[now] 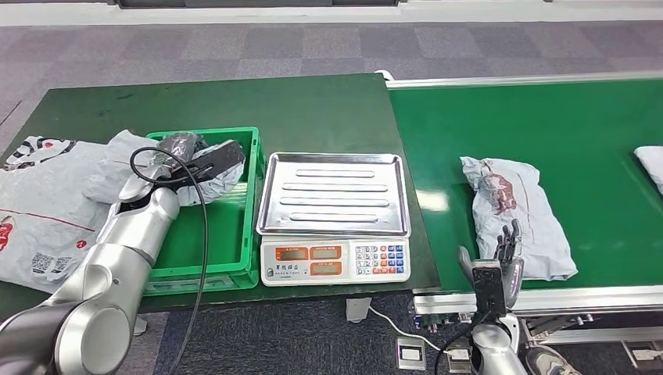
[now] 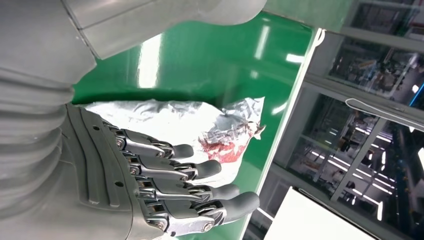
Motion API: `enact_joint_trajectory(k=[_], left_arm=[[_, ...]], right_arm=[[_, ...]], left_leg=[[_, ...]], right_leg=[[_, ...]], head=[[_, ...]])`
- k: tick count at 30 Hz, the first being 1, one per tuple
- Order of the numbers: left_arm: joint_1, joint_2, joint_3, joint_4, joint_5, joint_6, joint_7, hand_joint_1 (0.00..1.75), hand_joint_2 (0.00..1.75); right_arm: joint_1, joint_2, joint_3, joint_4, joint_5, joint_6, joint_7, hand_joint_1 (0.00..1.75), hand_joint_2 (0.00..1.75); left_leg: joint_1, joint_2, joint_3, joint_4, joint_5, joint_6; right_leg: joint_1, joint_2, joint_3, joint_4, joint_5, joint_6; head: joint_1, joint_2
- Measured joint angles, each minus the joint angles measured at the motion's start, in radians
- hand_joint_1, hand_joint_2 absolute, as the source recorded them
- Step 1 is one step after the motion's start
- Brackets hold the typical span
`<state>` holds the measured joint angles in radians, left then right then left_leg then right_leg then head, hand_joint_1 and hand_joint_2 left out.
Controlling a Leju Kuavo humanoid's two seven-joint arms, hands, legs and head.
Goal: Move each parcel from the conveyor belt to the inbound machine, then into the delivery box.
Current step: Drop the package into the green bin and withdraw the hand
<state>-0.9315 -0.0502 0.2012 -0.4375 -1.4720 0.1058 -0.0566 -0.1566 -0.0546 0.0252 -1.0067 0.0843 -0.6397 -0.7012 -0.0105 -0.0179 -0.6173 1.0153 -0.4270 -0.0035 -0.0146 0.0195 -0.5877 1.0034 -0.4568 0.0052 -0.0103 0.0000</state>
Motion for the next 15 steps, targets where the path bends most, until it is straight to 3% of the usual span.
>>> enact_joint_trajectory(k=[6,11,15], left_arm=[[-0.019,0.012,-0.009,0.046,-0.003,-0.024,0.009,1.75,1.75],[-0.04,0.013,-0.036,0.074,-0.03,-0.138,0.076,1.75,1.75],[-0.056,0.012,-0.045,0.091,-0.012,-0.215,0.068,1.69,1.75]], right_arm=[[-0.001,0.0,0.0,0.0,0.0,0.0,0.0,0.0,1.75],[-0.003,0.0,0.0,0.0,0.002,-0.004,0.0,0.0,1.75],[0.005,0.0,0.0,-0.001,0.013,-0.005,0.0,0.0,1.75]], left_leg=[[0.0,0.0,0.0,0.0,0.0,0.0],[0.0,0.0,0.0,0.0,0.0,0.0],[0.0,0.0,0.0,0.0,0.0,0.0]], right_leg=[[0.0,0.0,0.0,0.0,0.0,0.0],[0.0,0.0,0.0,0.0,0.0,0.0],[0.0,0.0,0.0,0.0,0.0,0.0]], head=[[0.0,0.0],[0.0,0.0],[0.0,0.0]])
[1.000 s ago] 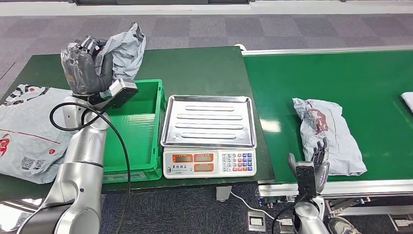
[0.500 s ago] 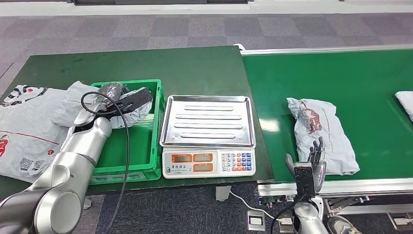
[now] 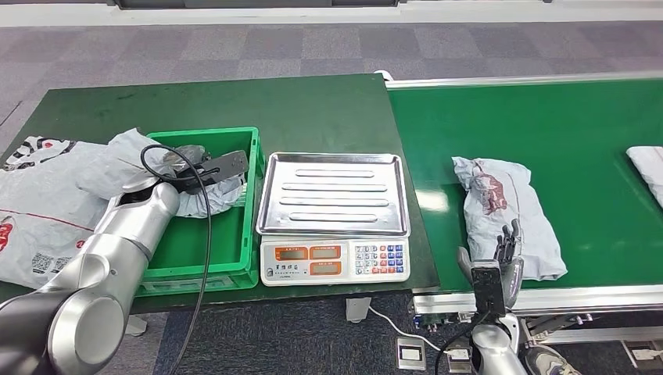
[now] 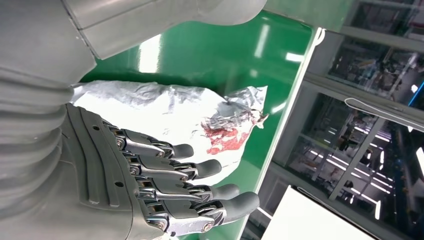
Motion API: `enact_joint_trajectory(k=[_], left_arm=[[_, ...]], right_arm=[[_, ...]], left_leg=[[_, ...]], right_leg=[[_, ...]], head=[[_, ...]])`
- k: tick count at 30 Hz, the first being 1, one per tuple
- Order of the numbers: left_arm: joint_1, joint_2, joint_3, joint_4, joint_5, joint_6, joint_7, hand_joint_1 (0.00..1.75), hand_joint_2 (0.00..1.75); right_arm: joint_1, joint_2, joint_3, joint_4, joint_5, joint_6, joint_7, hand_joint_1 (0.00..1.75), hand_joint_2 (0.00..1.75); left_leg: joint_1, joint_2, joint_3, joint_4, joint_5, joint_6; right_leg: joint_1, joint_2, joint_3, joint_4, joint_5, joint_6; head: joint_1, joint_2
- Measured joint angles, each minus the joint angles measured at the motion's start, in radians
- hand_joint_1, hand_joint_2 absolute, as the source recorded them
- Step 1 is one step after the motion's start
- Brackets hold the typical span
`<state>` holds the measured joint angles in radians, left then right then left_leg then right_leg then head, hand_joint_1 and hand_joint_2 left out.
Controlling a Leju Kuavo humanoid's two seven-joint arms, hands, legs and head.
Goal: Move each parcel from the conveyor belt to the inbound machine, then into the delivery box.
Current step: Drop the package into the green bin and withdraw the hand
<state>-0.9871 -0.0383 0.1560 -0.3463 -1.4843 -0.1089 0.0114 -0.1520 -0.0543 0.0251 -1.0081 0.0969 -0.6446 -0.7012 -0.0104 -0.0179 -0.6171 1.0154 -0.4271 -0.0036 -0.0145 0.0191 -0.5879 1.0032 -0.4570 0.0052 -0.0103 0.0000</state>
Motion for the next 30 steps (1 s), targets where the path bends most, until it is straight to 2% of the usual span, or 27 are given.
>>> enact_joint_trajectory(k=[2,4,6,8,10,12,14,20,30], left_arm=[[-0.002,-0.002,0.0,0.005,0.024,-0.003,-0.016,0.82,1.75],[-0.002,-0.005,0.0,0.005,0.075,0.043,-0.047,0.0,1.75],[-0.002,-0.009,0.0,0.001,0.156,0.129,-0.116,0.0,1.75],[-0.002,-0.014,0.007,-0.01,0.25,0.207,-0.22,0.0,0.87],[0.0,-0.024,0.017,-0.026,0.342,0.248,-0.332,0.0,0.0],[0.006,-0.037,0.021,-0.051,0.434,0.26,-0.425,0.0,0.0],[0.014,-0.048,0.021,-0.079,0.509,0.256,-0.472,0.0,0.0],[0.044,-0.073,0.015,-0.158,0.658,0.198,-0.484,0.0,0.0],[0.072,-0.079,-0.012,-0.216,0.756,0.149,-0.514,0.0,0.0]], right_arm=[[0.009,0.0,-0.001,-0.006,0.005,-0.001,0.0,0.0,1.75],[0.019,0.001,-0.003,-0.015,0.008,0.0,0.0,0.0,1.75],[0.027,0.001,-0.005,-0.022,0.015,0.004,0.0,0.0,1.75],[0.031,0.002,-0.007,-0.027,0.022,0.01,0.0,0.0,1.75],[0.031,0.004,-0.008,-0.029,0.024,0.011,0.0,0.0,1.75],[0.031,0.005,-0.008,-0.03,0.023,0.011,0.0,0.0,1.75],[0.031,0.006,-0.008,-0.03,0.022,0.01,0.0,0.0,1.75],[0.029,0.007,-0.008,-0.03,0.019,0.009,0.0,0.0,1.75],[0.027,0.007,-0.008,-0.03,0.016,0.01,0.0,0.0,1.75]], left_leg=[[0.0,0.0,0.0,0.0,0.0,0.0],[0.0,0.0,0.0,0.0,0.0,0.0],[0.0,0.0,0.0,0.0,0.0,0.0],[0.0,0.0,0.0,0.0,0.0,0.0],[0.0,-0.001,0.0,0.0,0.0,0.0],[0.0,-0.001,0.0,0.0,0.0,0.0],[0.0,-0.001,0.0,0.0,0.0,0.0],[0.0,-0.001,0.0,0.0,0.0,0.0],[0.0,-0.001,0.0,0.0,0.0,0.0]], right_leg=[[0.0,0.0,0.0,0.0,0.0,0.0],[0.0,0.0,0.0,0.0,0.0,0.0],[0.0,0.0,0.0,0.0,0.0,0.0],[0.0,0.0,0.0,0.0,0.0,0.0],[0.0,0.0,0.0,0.0,0.0,0.0],[0.0,0.0,0.0,0.0,0.0,0.0],[0.0,-0.001,0.001,0.0,0.0,0.0],[0.0,-0.001,0.001,0.0,0.0,0.0],[0.0,-0.001,0.001,0.0,0.0,0.0]], head=[[0.0,0.0],[0.0,0.0],[0.0,0.0],[0.0,0.0],[0.0,0.0],[0.0,0.0],[0.0,0.0],[0.0,0.0],[0.0,0.0]])
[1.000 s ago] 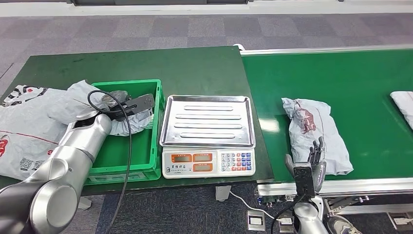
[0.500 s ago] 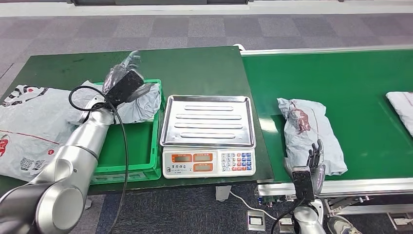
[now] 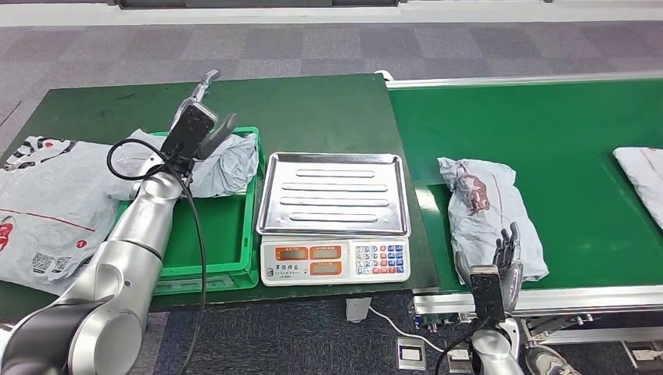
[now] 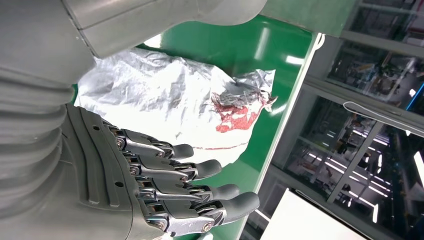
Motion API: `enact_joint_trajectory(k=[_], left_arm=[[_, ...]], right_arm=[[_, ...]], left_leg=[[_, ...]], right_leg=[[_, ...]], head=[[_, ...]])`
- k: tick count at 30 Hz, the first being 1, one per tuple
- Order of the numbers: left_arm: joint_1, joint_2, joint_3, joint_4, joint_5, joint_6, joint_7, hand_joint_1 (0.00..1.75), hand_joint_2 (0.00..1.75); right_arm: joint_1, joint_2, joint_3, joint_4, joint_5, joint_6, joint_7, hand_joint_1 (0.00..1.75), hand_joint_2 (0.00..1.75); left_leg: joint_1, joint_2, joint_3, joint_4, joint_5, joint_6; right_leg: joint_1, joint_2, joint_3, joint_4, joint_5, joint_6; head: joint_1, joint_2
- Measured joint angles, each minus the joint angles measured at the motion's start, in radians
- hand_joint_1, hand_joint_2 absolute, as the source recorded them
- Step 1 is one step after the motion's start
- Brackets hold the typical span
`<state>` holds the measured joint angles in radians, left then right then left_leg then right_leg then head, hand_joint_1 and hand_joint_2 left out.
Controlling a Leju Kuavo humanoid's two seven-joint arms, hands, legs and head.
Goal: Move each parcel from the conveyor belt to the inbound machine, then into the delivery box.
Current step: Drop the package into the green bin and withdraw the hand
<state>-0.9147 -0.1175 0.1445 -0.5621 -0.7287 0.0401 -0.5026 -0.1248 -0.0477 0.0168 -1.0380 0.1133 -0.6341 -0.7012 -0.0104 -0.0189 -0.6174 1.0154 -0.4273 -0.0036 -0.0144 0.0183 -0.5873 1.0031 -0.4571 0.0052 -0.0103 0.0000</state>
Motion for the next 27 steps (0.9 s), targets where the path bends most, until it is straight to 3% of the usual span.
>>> enact_joint_trajectory(k=[8,10,14,16,19,23,27], left_arm=[[0.017,0.001,-0.021,-0.023,0.023,-0.018,-0.008,0.0,0.0],[0.029,-0.001,-0.022,-0.031,0.071,-0.066,-0.041,0.0,0.0],[0.18,-0.033,-0.061,-0.142,0.426,-0.336,-0.185,0.0,1.75],[0.278,-0.051,-0.109,-0.194,0.565,-0.386,-0.2,0.0,1.75],[0.379,-0.069,-0.174,-0.235,0.689,-0.387,-0.202,0.0,1.75],[0.44,-0.085,-0.234,-0.273,0.741,-0.346,-0.202,0.0,1.75],[0.465,-0.092,-0.253,-0.307,0.757,-0.334,-0.202,0.0,1.75]], right_arm=[[-0.002,0.0,0.0,0.0,0.0,0.0,0.0,0.0,1.75],[-0.005,0.0,0.0,0.0,-0.004,0.008,0.0,0.0,1.75],[-0.034,-0.001,0.0,0.0,-0.013,0.025,0.0,0.0,1.75],[-0.051,-0.002,0.0,-0.008,-0.01,0.013,0.0,0.0,1.75],[-0.069,-0.012,0.0,-0.033,0.012,-0.003,0.0,0.0,1.75],[-0.14,-0.051,-0.012,-0.014,0.114,-0.005,0.013,0.0,1.75],[-0.274,-0.101,-0.025,0.115,0.218,0.045,0.086,0.0,1.75]], left_leg=[[0.0,0.0,0.0,0.0,0.0,0.0],[0.0,0.0,0.0,0.0,0.0,0.0],[-0.002,0.002,0.002,0.0,-0.001,0.001],[-0.002,0.001,0.001,0.0,-0.002,0.002],[-0.002,0.001,0.001,0.0,-0.002,0.003],[-0.003,0.001,0.001,0.0,-0.003,0.004],[-0.003,0.002,0.001,0.0,-0.001,0.005]], right_leg=[[0.0,0.0,0.0,0.0,0.0,0.0],[0.0,0.0,0.0,0.0,0.0,0.0],[-0.002,0.001,0.001,0.0,-0.001,0.0],[-0.002,0.001,0.001,-0.001,-0.001,0.001],[-0.002,0.001,0.001,-0.001,-0.002,0.001],[-0.002,0.001,0.001,-0.001,-0.001,0.002],[-0.003,0.001,0.001,-0.001,0.001,0.004]], head=[[0.0,0.0],[0.0,0.0],[0.0,0.0],[0.0,0.0],[0.0,0.0],[0.0,0.0],[0.0,0.0]])
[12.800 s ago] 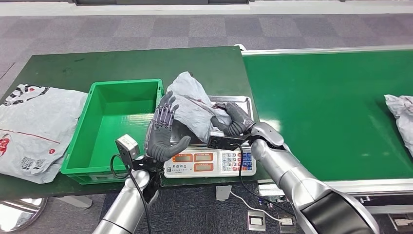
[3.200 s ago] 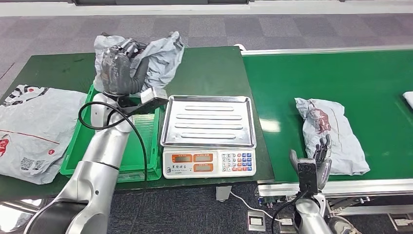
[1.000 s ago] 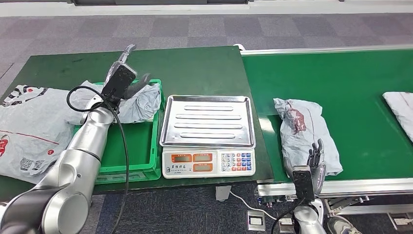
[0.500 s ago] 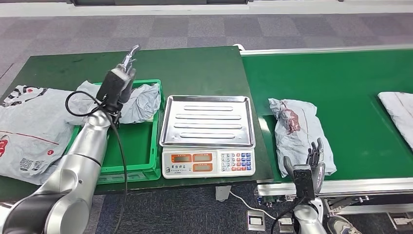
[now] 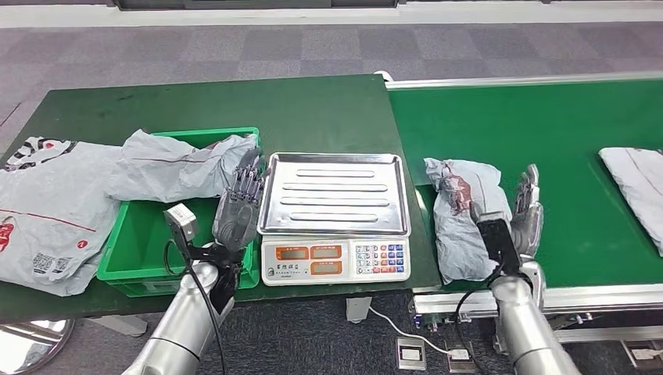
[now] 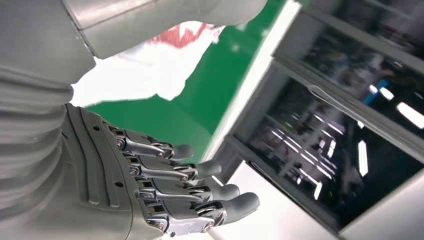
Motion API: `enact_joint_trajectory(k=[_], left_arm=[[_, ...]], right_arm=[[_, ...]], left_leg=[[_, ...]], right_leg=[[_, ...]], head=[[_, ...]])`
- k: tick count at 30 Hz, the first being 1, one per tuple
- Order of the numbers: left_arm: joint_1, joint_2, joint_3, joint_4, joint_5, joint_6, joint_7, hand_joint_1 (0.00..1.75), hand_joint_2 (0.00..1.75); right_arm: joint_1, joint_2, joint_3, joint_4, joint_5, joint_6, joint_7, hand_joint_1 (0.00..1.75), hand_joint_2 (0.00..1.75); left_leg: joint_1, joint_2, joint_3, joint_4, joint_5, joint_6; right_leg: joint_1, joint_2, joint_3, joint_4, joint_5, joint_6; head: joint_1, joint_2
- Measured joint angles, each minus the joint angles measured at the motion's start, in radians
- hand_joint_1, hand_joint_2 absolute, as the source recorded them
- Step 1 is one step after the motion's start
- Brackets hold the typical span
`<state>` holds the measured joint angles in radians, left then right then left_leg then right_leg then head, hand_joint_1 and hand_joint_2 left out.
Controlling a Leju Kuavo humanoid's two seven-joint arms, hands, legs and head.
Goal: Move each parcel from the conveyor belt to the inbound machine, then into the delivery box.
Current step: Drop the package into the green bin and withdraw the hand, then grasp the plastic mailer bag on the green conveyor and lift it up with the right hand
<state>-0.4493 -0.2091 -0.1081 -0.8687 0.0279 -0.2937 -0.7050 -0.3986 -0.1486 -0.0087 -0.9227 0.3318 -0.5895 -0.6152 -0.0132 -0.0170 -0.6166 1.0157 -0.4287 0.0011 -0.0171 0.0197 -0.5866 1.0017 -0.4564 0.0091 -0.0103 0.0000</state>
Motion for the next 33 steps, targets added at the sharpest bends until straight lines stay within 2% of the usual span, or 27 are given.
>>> enact_joint_trajectory(k=[4,7,20,22,26,30,33], left_arm=[[0.009,-0.003,-0.009,-0.011,-0.003,0.0,0.0,0.0,1.75],[0.011,-0.006,-0.013,-0.013,-0.005,0.0,0.0,0.0,1.75],[0.013,-0.008,-0.014,-0.016,-0.004,0.0,0.0,0.0,1.75],[0.013,-0.008,-0.014,-0.016,-0.003,0.0,0.0,0.0,1.75],[0.012,-0.01,-0.015,-0.011,-0.001,0.0,0.0,0.0,1.75],[0.008,-0.013,-0.015,-0.001,0.005,0.0,0.0,0.0,1.75],[-0.003,-0.017,-0.018,0.015,0.016,0.001,0.0,0.0,1.75]], right_arm=[[-0.127,-0.036,0.0,0.148,0.069,0.033,0.044,0.0,1.75],[-0.179,-0.048,0.0,0.212,0.078,0.039,0.051,0.0,1.75],[-0.234,-0.06,0.0,0.308,0.091,0.044,0.065,0.0,1.75],[-0.245,-0.06,0.001,0.329,0.133,0.078,0.129,0.0,1.75],[-0.293,-0.07,0.028,0.419,0.26,0.215,0.391,0.0,1.75],[-0.315,-0.086,0.057,0.488,0.322,0.304,0.527,0.0,1.75],[-0.324,-0.101,0.088,0.532,0.376,0.477,0.635,0.0,1.75]], left_leg=[[0.0,-0.001,0.0,0.0,0.002,0.001],[0.0,-0.002,0.0,0.0,0.002,0.001],[0.0,-0.002,-0.001,0.0,0.002,0.001],[0.0,-0.002,-0.001,0.0,0.002,0.001],[0.0,-0.002,-0.001,0.0,0.002,0.001],[0.0,-0.005,-0.001,0.0,0.002,0.002],[0.0,-0.004,-0.001,0.0,0.002,0.001]], right_leg=[[0.0,-0.001,0.0,0.0,0.001,0.001],[0.0,-0.001,0.001,0.0,0.001,0.001],[0.0,-0.001,0.0,0.0,0.001,0.001],[0.0,-0.001,0.0,0.0,0.001,0.001],[0.0,-0.002,0.0,0.0,0.001,0.001],[0.0,-0.003,0.001,0.0,0.001,0.001],[0.0,-0.003,0.0,0.0,0.001,0.001]], head=[[0.0,0.0],[0.0,0.0],[0.0,0.0],[0.0,0.0],[0.0,0.0],[0.0,0.0],[0.0,0.0]])
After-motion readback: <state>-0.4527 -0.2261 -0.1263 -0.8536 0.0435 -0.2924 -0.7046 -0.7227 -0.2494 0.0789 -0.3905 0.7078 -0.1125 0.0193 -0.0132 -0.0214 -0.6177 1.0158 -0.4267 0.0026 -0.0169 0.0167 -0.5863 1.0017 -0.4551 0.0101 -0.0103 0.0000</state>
